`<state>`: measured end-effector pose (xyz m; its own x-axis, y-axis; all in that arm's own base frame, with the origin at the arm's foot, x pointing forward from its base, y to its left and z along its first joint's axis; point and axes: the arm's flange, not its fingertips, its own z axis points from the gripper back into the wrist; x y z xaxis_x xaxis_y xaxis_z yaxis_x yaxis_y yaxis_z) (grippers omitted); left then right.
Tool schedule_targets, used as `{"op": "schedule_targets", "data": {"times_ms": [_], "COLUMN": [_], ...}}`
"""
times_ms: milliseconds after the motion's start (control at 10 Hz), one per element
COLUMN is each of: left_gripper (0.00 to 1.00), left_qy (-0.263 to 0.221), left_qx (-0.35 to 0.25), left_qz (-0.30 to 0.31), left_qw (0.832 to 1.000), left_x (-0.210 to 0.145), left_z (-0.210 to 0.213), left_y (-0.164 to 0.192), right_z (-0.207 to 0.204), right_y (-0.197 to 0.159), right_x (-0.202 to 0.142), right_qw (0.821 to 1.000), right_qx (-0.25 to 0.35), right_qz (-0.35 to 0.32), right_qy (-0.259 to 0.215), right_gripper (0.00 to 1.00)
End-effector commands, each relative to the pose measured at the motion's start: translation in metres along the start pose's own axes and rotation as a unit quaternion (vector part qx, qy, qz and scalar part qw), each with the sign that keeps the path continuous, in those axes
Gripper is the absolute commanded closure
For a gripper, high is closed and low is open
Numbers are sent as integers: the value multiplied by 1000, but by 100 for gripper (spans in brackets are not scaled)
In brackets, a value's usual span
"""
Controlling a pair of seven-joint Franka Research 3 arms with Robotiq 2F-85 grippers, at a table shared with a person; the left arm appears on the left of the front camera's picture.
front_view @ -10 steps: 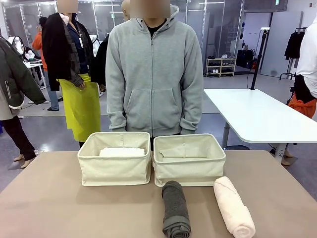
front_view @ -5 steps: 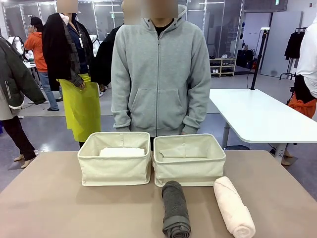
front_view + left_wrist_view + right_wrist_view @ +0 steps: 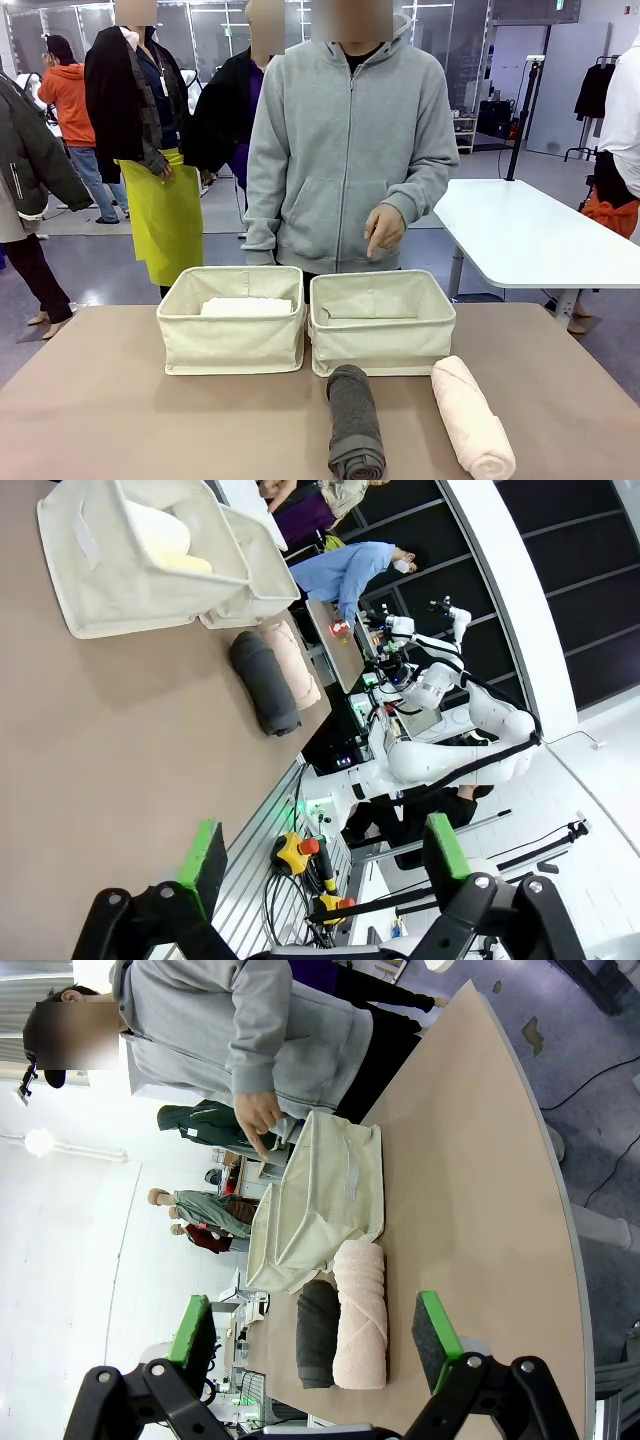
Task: Divide the towels into two baskets.
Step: Pick up one hotel-folded towel from the bottom of the table and place it in the Fabric basket indicated by the person.
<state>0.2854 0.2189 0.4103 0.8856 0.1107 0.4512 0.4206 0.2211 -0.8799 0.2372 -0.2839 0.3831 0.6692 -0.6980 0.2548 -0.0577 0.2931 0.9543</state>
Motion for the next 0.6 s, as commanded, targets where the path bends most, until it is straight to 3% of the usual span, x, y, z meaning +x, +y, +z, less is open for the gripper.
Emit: {"op": "schedule_targets", "data": {"times_ms": [0,300,500], "left_gripper": [0,0,0], "left_qy": [-2,-2,-2], "left_qx": [-2,-2,-2], "left_qz": [-8,-8,-8], "left_qw": [1000,1000,1000], "left_x": [-1,-1,-1], "left_z": [2,2,2], "left_y": [-5,-5,-5], "right_z": [0,-9,-47], "right_y": [4,13,45], "right_x": [-1,-1,-12], "right_qw": [1000,1000,991], "right_qx": [6,1,-35], "right_qz": [-3,16,66], "right_qy": [-6,23,114], "right_gripper": [0,0,0]}}
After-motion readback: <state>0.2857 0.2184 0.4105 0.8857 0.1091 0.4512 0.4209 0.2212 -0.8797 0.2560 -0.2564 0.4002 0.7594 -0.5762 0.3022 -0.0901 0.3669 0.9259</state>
